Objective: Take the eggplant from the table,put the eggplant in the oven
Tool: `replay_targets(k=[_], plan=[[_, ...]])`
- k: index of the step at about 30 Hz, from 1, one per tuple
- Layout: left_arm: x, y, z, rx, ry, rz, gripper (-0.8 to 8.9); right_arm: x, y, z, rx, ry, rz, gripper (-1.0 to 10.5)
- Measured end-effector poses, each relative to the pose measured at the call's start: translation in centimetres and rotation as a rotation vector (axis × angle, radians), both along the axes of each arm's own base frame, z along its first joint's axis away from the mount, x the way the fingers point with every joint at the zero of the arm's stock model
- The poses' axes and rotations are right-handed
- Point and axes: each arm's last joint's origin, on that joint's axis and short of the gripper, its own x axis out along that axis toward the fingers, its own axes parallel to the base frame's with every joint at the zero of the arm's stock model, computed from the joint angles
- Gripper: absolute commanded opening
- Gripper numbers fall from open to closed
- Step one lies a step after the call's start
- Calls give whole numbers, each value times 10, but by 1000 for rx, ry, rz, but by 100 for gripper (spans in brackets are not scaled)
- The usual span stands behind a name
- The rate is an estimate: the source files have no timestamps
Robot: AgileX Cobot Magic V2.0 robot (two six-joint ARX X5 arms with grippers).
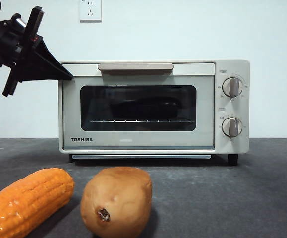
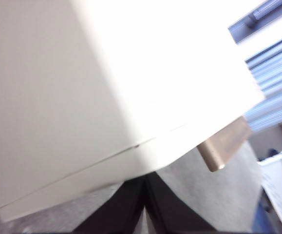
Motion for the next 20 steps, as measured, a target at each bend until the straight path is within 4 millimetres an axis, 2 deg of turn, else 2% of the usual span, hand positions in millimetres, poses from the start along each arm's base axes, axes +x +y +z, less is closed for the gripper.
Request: replay_targets(k=[3,7,12,16,20], plan=[[-6,-1,10,12,-18,24,4,6,-4,-7,-15,62,3,5],[-26,-1,36,48,-69,74,4,23,-9,-24,-17,137,-39,5],[-68,-12,66,174,-127,130,4,49,-21,-51,64,175,-126,5],[-110,-18,92,315,-245,223,4,64,-39,-74,250,205,-132,5],[-140,-22,100,356,-351,272,4,72,-57,-95,408,191,-153,5]])
